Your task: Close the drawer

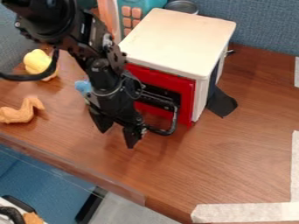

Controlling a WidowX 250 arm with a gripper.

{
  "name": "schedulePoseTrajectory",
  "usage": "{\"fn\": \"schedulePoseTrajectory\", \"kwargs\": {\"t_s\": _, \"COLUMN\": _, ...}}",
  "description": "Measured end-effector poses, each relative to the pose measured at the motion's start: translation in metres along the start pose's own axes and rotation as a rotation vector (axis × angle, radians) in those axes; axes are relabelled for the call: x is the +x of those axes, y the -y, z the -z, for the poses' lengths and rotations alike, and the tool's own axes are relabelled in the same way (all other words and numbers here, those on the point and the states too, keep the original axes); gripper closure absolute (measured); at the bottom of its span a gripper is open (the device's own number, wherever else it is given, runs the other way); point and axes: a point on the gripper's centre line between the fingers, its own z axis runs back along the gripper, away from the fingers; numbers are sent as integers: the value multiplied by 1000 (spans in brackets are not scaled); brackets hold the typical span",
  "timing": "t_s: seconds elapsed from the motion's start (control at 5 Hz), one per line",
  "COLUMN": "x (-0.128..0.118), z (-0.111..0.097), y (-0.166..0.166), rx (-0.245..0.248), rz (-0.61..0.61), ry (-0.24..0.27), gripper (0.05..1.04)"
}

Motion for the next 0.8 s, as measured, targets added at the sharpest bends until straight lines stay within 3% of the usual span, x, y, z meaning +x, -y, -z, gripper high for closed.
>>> {"fn": "schedulePoseTrajectory", "kwargs": {"t_s": 0.4, "x": 4, "z": 5, "y": -2, "rx": 30, "rz": -21, "ry": 35, "gripper": 84}}
{"fn": "schedulePoseTrajectory", "kwargs": {"t_s": 0.8, "x": -26, "z": -22, "y": 16, "rx": 12, "rz": 32, "ry": 56, "gripper": 84}}
